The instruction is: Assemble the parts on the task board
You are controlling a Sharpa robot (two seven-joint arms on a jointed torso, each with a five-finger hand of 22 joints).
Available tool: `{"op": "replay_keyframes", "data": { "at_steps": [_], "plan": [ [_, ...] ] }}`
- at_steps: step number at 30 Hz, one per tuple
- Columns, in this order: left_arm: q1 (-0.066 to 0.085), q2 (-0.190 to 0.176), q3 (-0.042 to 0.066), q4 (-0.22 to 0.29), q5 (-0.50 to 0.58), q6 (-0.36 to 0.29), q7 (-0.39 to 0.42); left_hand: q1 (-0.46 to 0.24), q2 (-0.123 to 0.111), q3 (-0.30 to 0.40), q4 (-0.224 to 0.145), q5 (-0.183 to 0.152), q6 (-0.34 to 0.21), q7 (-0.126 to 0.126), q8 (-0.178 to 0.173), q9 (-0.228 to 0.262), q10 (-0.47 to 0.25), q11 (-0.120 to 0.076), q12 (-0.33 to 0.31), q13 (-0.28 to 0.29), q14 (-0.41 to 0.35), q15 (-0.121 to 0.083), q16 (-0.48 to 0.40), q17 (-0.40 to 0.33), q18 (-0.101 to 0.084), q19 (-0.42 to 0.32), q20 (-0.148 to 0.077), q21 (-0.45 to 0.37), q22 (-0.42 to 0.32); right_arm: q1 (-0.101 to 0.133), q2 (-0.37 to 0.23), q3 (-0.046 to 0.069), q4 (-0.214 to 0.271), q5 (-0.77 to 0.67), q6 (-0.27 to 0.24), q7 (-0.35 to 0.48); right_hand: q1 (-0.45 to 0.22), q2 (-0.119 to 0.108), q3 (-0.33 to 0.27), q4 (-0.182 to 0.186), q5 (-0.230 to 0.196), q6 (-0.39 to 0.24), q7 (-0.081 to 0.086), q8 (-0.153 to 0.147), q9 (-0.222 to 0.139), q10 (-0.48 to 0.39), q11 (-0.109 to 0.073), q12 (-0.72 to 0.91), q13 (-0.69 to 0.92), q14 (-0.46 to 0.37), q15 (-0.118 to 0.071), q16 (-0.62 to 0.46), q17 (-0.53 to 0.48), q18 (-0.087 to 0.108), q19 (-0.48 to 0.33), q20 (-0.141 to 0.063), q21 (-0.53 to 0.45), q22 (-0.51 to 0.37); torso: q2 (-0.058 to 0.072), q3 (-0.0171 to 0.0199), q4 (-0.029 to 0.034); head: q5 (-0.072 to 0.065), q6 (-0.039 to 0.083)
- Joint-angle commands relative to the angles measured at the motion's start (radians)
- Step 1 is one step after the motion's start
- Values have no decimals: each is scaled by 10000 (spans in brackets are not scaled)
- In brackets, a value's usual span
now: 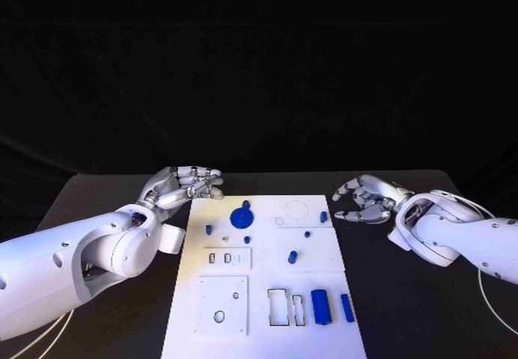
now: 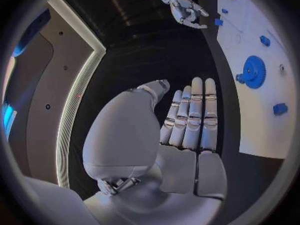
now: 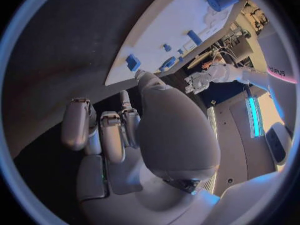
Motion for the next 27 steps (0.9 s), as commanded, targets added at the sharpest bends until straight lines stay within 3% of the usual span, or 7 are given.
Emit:
{"op": "replay_keyframes", "data": {
  "at_steps": [1,14,27],
  "plan": [
    [-1,32,1,-11,9,221,87,-70,58,66,-4,-62,-11,56,-35,-15,-19,29,-48,0,-59,-27,34,10,17,-47,17,56,10,-99,92,-12,-119,296,368,466,21,-50,6,-16,-9,-26,20,-69,-14,-64,-26,-43,798,814,-35,-57,1548,43,-70,22,-48,-2,3,18,21,10,-21],
    [-4,13,-5,-45,9,221,76,-70,58,66,-4,-62,-11,56,-35,-15,-19,29,-48,0,-59,-27,34,10,17,-47,17,56,10,-380,584,-18,-623,444,363,382,62,-25,27,-12,1,-37,25,-76,-17,-42,-22,-21,828,824,-31,-47,1596,42,-67,25,-47,4,16,-8,18,92,-96],
    [-3,-4,-6,-33,9,227,60,-70,58,66,-4,-62,-11,56,-35,-15,-19,29,-48,0,-59,-27,34,10,17,-47,17,56,10,-411,773,-18,-701,457,342,267,85,112,129,64,7,47,24,-39,-7,1,-21,21,879,832,-28,-39,1632,34,-37,32,-19,48,-7,-14,1,132,-152]
  ]
}}
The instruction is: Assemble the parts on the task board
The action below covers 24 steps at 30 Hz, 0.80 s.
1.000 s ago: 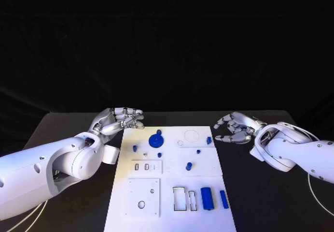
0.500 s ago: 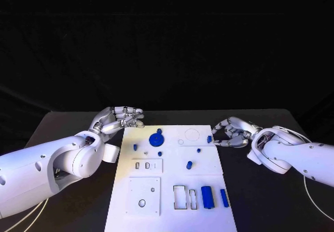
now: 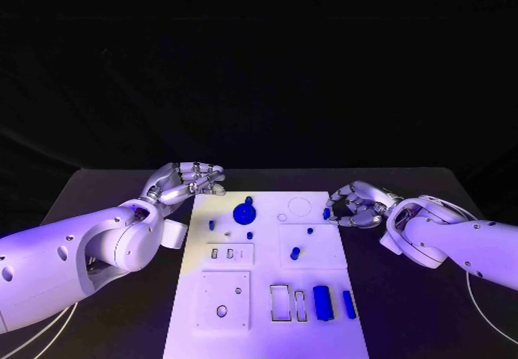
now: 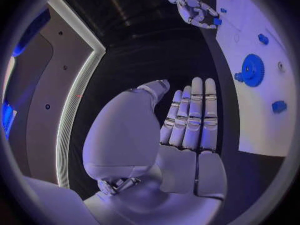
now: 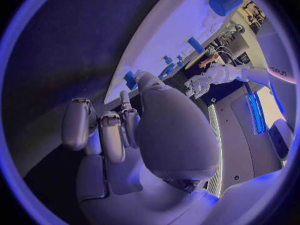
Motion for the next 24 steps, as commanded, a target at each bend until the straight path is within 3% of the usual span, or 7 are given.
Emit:
{"op": "replay_keyframes", "data": {
  "at_steps": [1,24],
  "plan": [
    [3,8,5,24,9,181,62,-70,59,66,-4,-62,-10,56,-37,-16,-19,30,-48,-1,-59,-27,34,12,17,-48,17,57,12,-11,38,-1,-5,5,123,-14,45,72,67,-1,7,48,24,-1,2,1,-21,21,872,833,-28,-38,1635,34,-37,32,-19,16,-15,2,-10,0,-11],
    [3,-10,6,36,9,204,34,-70,59,66,-4,-62,-10,56,-37,-16,-19,30,-48,-1,-59,-27,34,12,17,-48,17,57,12,-33,239,-1,-72,-24,180,-122,154,203,371,58,7,446,-85,213,60,117,-115,126,1003,855,-98,-16,1734,14,41,-16,63,135,-18,3,-12,-4,-16]
  ]
}}
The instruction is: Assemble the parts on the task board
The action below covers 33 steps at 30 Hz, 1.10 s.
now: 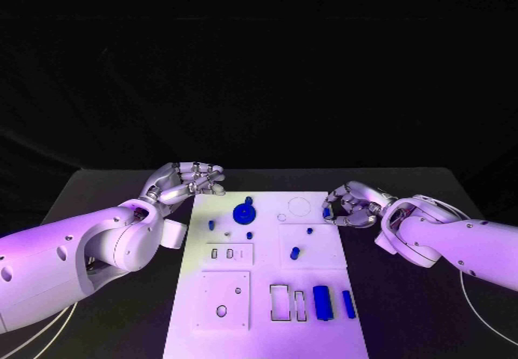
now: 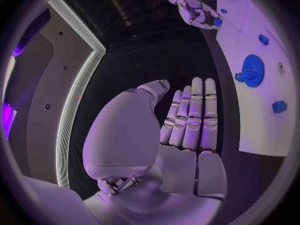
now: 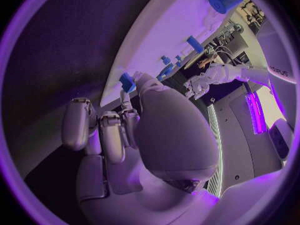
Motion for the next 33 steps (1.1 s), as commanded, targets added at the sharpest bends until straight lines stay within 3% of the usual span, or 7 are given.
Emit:
{"op": "replay_keyframes", "data": {
  "at_steps": [1,10,17,26,33],
  "plan": [
    [3,5,6,30,9,184,45,-70,58,67,-4,-62,-11,56,-37,-16,-19,30,-48,-1,-59,-27,34,13,17,-48,17,57,14,-17,23,-2,-14,-64,159,-79,36,84,61,23,7,44,-5,9,13,45,-43,57,1006,892,-61,-16,1735,13,40,-16,63,9,4,2,-2,-1,-9],
    [4,-2,6,38,9,190,32,-88,62,88,-37,-66,1,54,-51,-19,-16,30,-45,1,-79,-25,34,61,16,-80,19,93,29,-33,58,-2,-23,-86,143,-103,122,232,365,5,3,348,-118,200,69,93,-142,92,1053,899,-144,-10,1764,6,72,-87,89,60,3,5,-3,8,-23],
    [4,-3,6,31,9,191,26,-88,62,88,-37,-66,1,54,-51,-19,-16,30,-45,1,-79,-25,34,61,16,-80,19,93,29,-37,52,-1,-15,-90,-222,-44,299,562,1077,-195,28,858,-423,769,311,181,-419,137,1136,907,-380,-8,1794,-16,147,-294,167,189,-7,8,-2,14,-26],
    [3,5,6,12,9,203,27,-88,62,88,-37,-66,1,54,-51,-19,-16,30,-45,1,-79,-25,34,61,16,-80,19,93,29,-36,25,4,180,-88,-1037,24,176,464,1528,-298,11,808,-479,1032,449,217,-474,140,1157,918,-441,0,1841,-40,202,-369,230,285,-8,17,-11,47,-7],
    [2,39,5,-38,9,217,22,-88,62,88,-37,-66,1,54,-51,-19,-16,30,-45,1,-79,-25,34,61,16,-80,19,93,29,171,-91,42,1052,-296,-982,-1034,52,387,1745,-358,3,670,-453,1103,491,175,-460,80,1094,916,-438,-4,1831,-31,178,-380,181,257,-44,-2,-14,76,-41]
  ]
}}
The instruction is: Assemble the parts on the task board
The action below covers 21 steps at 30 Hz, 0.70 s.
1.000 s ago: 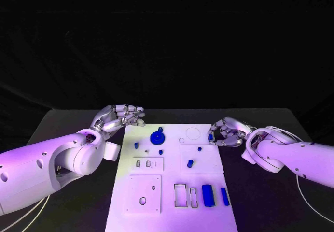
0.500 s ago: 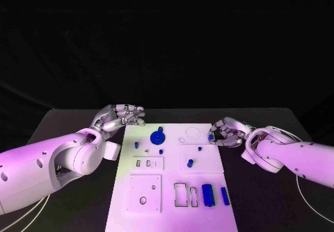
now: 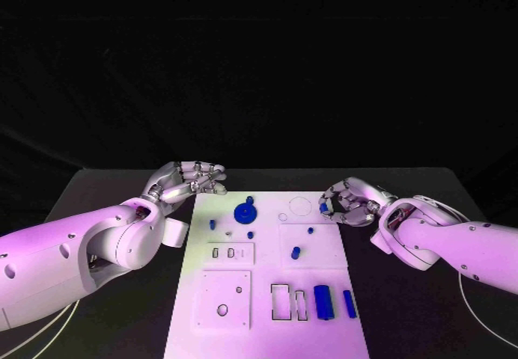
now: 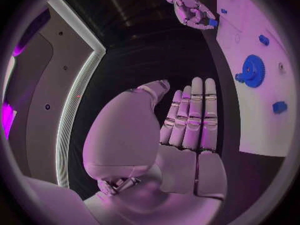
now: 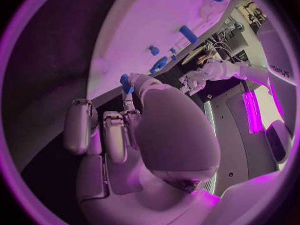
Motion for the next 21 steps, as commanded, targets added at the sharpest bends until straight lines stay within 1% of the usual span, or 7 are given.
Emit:
{"op": "replay_keyframes", "data": {
  "at_steps": [1,6,7,9,11,16,21],
  "plan": [
    [2,42,5,-21,9,189,47,-48,23,45,6,-66,1,54,-51,-10,-16,29,-45,1,-79,-25,34,10,16,-81,19,25,11,158,9,24,500,-362,-135,-1105,-137,11,101,-7,19,8,-65,517,340,-49,-29,-20,1085,860,-59,-5,1819,-29,-27,-71,-24,-29,-32,-10,0,4,-28],
    [-1,117,0,-131,9,204,44,-48,23,45,6,-66,1,54,-51,-10,-16,29,-45,1,-79,-25,34,10,16,-81,19,25,11,328,334,32,1276,-779,-113,-2395,-169,17,230,-53,20,-29,-60,557,360,-115,-25,-99,994,853,-54,-15,1783,-38,-7,-69,0,7,-87,-8,-16,66,-73],
    [-1,134,-3,-159,9,208,43,-48,23,45,6,-66,1,54,-51,-10,-16,29,-45,1,-79,-25,34,10,16,-81,19,25,11,343,458,33,1404,-846,-132,-2617,-181,22,263,-62,20,-39,-58,566,365,-131,-23,-121,970,851,-54,-17,1778,-38,-5,-68,1,10,-102,-4,-13,86,-115],
    [-2,160,-7,-211,9,215,44,-48,23,45,6,-66,1,54,-51,-10,-16,29,-45,1,-79,-25,34,10,16,-81,19,25,11,355,683,33,1581,-952,-164,-2927,-209,27,299,-66,17,-50,-55,580,372,-138,-20,-133,958,851,-53,-18,1776,-43,7,-67,17,29,-125,-2,-19,112,-140],
    [-4,200,-11,-292,9,221,45,-60,27,55,-7,-66,2,56,-60,-12,-19,31,-46,1,-89,-23,34,32,16,-96,21,41,18,349,1009,32,1738,-1081,-193,-3256,-284,20,350,-61,8,-61,-57,611,388,-150,-20,-157,932,849,-51,-20,1769,-45,17,-66,25,43,-167,-3,-16,191,-239],
    [-8,298,-20,-487,9,239,50,-60,27,55,-7,-66,2,56,-60,-12,-19,31,-46,1,-89,-23,34,32,16,-96,21,41,18,279,1854,26,1798,-1416,-156,-3783,-495,-30,438,-48,-7,-49,-90,716,436,-107,-44,-142,959,856,-67,-16,1795,-62,73,-72,90,121,-240,-27,-18,340,-398],
    [-10,373,-25,-631,9,253,50,-60,27,55,-7,-66,2,56,-60,-12,-19,31,-46,1,-89,-23,34,32,16,-96,21,41,18,114,2559,8,1760,-1841,17,-4109,-529,-41,449,-46,-9,-49,-96,731,443,-105,-49,-145,956,855,-71,-17,1792,-66,87,-75,107,140,-287,-45,-1,412,-477]
  ]
}}
